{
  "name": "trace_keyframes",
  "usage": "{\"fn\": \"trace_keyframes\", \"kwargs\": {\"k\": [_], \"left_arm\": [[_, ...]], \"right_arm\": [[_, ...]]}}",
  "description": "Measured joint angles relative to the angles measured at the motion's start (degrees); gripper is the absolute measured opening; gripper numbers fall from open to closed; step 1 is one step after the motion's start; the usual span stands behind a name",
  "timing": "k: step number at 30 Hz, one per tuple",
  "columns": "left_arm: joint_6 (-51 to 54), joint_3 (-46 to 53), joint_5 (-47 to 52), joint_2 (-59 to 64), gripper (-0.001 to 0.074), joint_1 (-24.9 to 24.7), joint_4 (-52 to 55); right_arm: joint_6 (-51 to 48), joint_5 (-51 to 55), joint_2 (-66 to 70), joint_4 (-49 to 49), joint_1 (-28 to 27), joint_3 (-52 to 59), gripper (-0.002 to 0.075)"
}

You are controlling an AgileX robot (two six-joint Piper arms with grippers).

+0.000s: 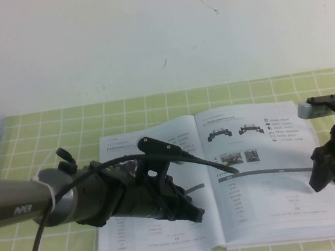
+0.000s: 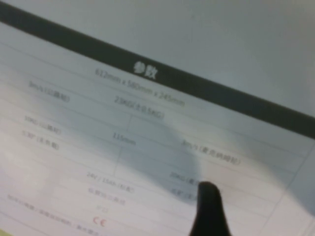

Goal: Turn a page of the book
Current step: Open the closed book

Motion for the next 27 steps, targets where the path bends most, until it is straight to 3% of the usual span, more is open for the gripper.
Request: {"fn": "trace_keyframes", "kwargs": {"k": [13, 19, 27], "left_arm": [[0.2, 0.0, 0.0, 0.0, -0.0003, 0.0, 0.0], [0.2, 0.0, 0.0, 0.0, -0.0003, 0.0, 0.0], [0.2, 0.0, 0.0, 0.0, -0.0003, 0.0, 0.0]], "right_arm": [[-2.9, 0.1, 0.9, 9.3, -0.2, -0.3, 0.0455], [-4.7, 0.2, 1.0, 12.6, -0.2, -0.3, 0.0417], [-12.2, 2.4, 1.2, 24.1, -0.1, -0.3, 0.0391]]}}
